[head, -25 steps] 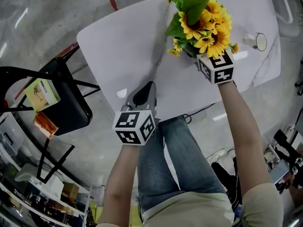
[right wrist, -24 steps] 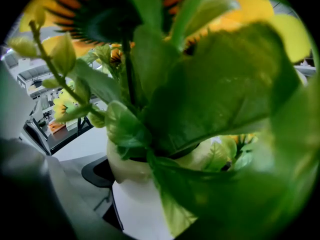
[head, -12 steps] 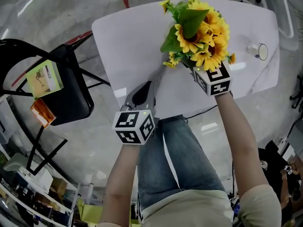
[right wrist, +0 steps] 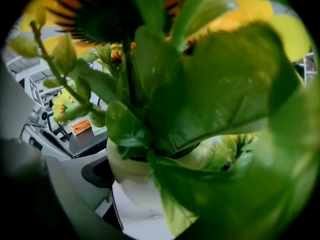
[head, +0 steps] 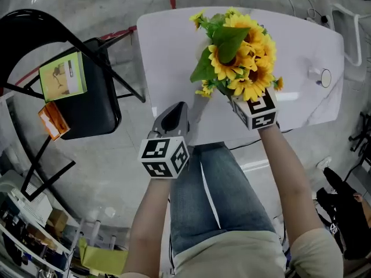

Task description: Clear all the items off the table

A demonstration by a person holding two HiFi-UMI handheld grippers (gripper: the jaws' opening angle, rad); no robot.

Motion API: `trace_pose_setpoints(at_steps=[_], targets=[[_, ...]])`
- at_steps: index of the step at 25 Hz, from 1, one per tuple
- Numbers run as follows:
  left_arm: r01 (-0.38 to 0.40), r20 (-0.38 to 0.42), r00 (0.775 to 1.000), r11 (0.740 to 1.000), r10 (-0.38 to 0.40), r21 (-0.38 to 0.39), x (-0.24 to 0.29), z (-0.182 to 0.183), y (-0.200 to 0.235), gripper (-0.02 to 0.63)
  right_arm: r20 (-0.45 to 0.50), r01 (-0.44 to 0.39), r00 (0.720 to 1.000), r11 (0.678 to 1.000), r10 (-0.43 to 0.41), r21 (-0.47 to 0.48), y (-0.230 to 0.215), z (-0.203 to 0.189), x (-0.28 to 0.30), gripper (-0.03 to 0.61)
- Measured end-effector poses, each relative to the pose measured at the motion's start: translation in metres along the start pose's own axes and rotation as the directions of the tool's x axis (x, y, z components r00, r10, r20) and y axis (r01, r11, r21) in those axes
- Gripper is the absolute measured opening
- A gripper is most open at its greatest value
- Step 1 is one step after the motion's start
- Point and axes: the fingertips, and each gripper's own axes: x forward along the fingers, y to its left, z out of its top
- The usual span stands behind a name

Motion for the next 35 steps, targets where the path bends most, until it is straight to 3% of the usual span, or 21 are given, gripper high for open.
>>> trace_pose_setpoints(at_steps=[5, 14, 19, 29, 35], targets=[[-0.027, 0.029, 0.999, 0.999, 0.028, -0.047, -0.021, -0.002, 0.027, 0.008, -0.036, -0.06, 0.998, 0.997, 0.058, -0.045, 0.046, 0.008, 0.017, 0.529], [-0.073, 0.069, 0.994, 0.992, 0.08, -0.099, -0.054, -0.009, 0.063, 0.008, -0.014, -0.16, 0.987, 0.981, 0.16, -0.109, 0.114, 0.038, 0.04, 0.529], [-0.091, 0.084, 0.991, 0.987, 0.103, -0.135, -0.081, -0.015, 0.103, 0.008, -0.038, -0.203, 0.979, 0.97, 0.2, -0.136, 0.17, 0.044, 0.059, 0.529], [-0.14, 0.125, 0.979, 0.978, 0.16, -0.156, -0.079, -0.012, 0.109, 0.008, -0.052, -0.279, 0.96, 0.942, 0.274, -0.184, 0.185, 0.047, 0.065, 0.529], [-0.161, 0.137, 0.972, 0.967, 0.19, -0.196, -0.12, -0.017, 0.162, 0.008, -0.031, -0.324, 0.945, 0.915, 0.327, -0.241, 0.259, 0.08, 0.093, 0.529]])
